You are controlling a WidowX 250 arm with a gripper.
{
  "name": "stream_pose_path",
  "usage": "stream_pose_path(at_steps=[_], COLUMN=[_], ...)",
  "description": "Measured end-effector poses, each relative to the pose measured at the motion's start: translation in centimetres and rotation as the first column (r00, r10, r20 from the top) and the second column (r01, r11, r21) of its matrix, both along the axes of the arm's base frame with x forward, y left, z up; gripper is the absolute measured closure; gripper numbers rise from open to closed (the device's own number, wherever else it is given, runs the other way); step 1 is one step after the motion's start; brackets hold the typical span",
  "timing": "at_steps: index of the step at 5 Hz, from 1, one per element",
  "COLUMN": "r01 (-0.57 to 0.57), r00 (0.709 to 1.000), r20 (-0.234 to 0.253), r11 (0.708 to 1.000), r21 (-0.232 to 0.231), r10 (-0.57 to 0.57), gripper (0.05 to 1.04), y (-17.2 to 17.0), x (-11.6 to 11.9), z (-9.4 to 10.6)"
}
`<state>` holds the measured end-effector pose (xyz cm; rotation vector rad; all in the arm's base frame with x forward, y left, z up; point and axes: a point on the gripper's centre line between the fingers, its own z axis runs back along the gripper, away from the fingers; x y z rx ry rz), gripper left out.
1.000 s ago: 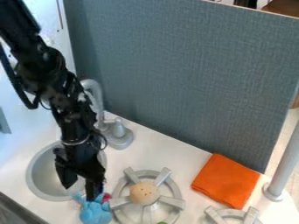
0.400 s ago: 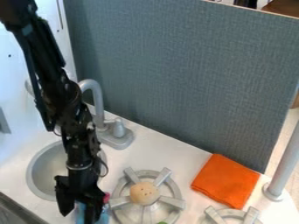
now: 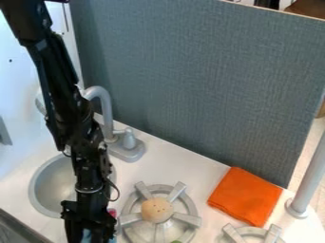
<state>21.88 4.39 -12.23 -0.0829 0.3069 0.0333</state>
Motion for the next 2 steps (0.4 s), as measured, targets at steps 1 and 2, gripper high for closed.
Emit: stream_pose_path(at_steps=[1, 2], r01=[-0.006, 0.046], r00=[0.993, 0.965], r20=[0.122, 0.257], r11=[1.000, 0.999], r21=[0.012, -0.002], r10=[0.005, -0.044], gripper=[0.540, 0.643], y=[-0.2, -1.6], x=[0.9, 2.4], z=[4.0, 9.0])
